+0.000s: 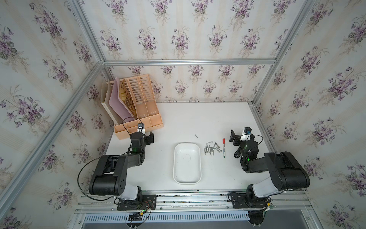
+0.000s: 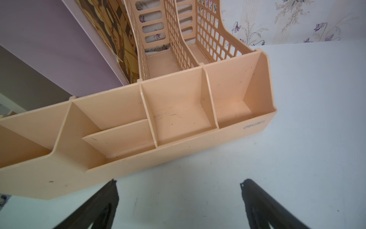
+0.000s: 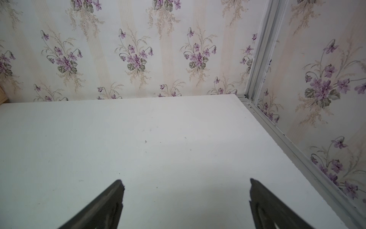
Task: Take out the screws from the storage box
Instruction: Reset both arms
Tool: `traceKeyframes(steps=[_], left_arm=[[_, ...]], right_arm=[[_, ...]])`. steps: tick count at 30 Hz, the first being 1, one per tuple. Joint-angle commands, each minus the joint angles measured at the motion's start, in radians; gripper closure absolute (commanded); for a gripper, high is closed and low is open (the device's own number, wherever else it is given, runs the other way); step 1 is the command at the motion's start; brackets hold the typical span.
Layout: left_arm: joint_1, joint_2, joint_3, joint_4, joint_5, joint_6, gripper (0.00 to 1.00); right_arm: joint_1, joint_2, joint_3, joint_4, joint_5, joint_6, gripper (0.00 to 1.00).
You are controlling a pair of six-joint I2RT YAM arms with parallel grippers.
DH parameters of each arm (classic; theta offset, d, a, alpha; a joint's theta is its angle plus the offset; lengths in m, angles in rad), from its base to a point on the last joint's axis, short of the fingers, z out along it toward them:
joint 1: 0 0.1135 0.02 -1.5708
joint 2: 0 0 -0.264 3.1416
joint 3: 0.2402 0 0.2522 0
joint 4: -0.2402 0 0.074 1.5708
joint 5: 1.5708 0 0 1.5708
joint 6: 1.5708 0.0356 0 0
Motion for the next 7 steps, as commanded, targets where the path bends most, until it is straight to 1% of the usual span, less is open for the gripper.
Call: traceKeyframes(steps=[1,7], left_arm=[[-0.001,-0.003,0.006,-0.014,0.004,0.014,0.01],[-0.004,-0.002,0.003,-0.007,0.002,0.014,0.01]], right_arm=[[0.000,-0.004,0.008,-0.017,-0.007,0.009,0.00],[-0.003,0.003,0.005,0.000,-0.008,0.010,0.00]])
